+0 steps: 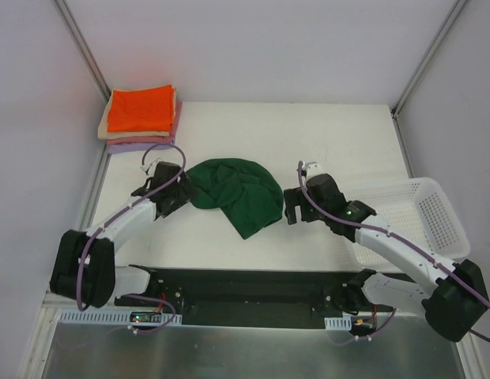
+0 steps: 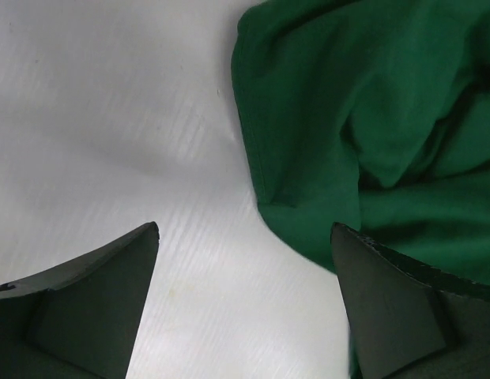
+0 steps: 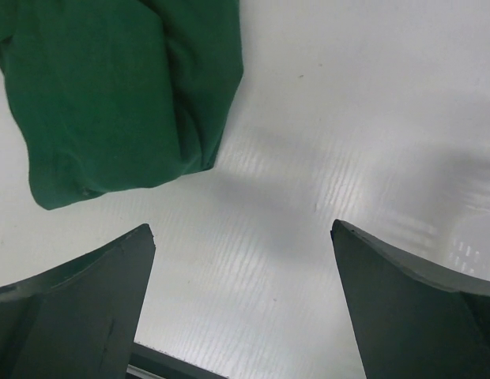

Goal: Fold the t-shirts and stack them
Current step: Flatten out the tshirt

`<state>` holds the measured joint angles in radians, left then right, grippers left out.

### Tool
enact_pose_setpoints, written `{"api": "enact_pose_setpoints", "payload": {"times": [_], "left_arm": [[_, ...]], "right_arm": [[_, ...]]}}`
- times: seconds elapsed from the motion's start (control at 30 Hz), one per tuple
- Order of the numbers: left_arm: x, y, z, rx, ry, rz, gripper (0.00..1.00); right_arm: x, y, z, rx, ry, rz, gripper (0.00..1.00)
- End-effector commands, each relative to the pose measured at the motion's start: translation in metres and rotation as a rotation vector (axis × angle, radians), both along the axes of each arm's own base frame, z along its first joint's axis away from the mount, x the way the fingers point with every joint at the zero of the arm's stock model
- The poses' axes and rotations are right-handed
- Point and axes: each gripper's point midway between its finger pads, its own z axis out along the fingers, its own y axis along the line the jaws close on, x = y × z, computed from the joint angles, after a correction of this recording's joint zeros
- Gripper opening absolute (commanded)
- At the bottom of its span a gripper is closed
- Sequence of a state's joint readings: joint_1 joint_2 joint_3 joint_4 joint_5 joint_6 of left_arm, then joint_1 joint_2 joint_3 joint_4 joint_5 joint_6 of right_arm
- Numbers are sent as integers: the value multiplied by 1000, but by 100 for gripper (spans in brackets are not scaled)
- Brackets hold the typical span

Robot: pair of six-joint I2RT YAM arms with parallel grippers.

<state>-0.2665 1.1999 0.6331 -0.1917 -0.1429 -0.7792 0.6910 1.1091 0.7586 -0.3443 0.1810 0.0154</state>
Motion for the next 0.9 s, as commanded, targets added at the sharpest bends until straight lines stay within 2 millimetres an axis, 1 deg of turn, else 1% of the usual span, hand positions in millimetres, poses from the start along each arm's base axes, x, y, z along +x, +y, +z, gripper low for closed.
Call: {"api": "enact_pose_setpoints", "payload": {"times": [0.0,0.1,0.27,0.3,0.33,0.37,0.43,0.47,0.53,0.7,0.8,0.87], "left_arm": [[34,7,-5,46,5,72,88],[46,0,-16,24,54,48,81],[59,-10,-27,11,97,6,59],[60,-11,-29,12,103,-1,49],[61,-11,-30,13,104,-5,21],[62,-12,-30,13,105,-7,1],[64,-12,-26,20,93,-28,0],[62,-10,-24,32,87,-28,0],[59,1,-13,69,43,-3,0],[35,23,9,118,-40,53,0],[18,30,11,105,-52,76,0],[10,33,14,94,-61,89,0]], "right_arm": [[-4,24,18,149,-48,76,96],[-7,25,15,157,-38,82,96],[-11,23,6,156,-19,67,96],[-11,22,5,155,-21,65,96],[-12,21,2,149,-15,63,96],[-12,21,0,147,-11,62,96],[-14,22,-6,140,2,75,96],[-15,23,-8,136,6,85,96],[-17,26,-12,132,12,105,97],[-13,26,-26,116,44,51,97],[-13,27,-35,112,73,26,98],[-14,35,-36,133,89,30,99]]}}
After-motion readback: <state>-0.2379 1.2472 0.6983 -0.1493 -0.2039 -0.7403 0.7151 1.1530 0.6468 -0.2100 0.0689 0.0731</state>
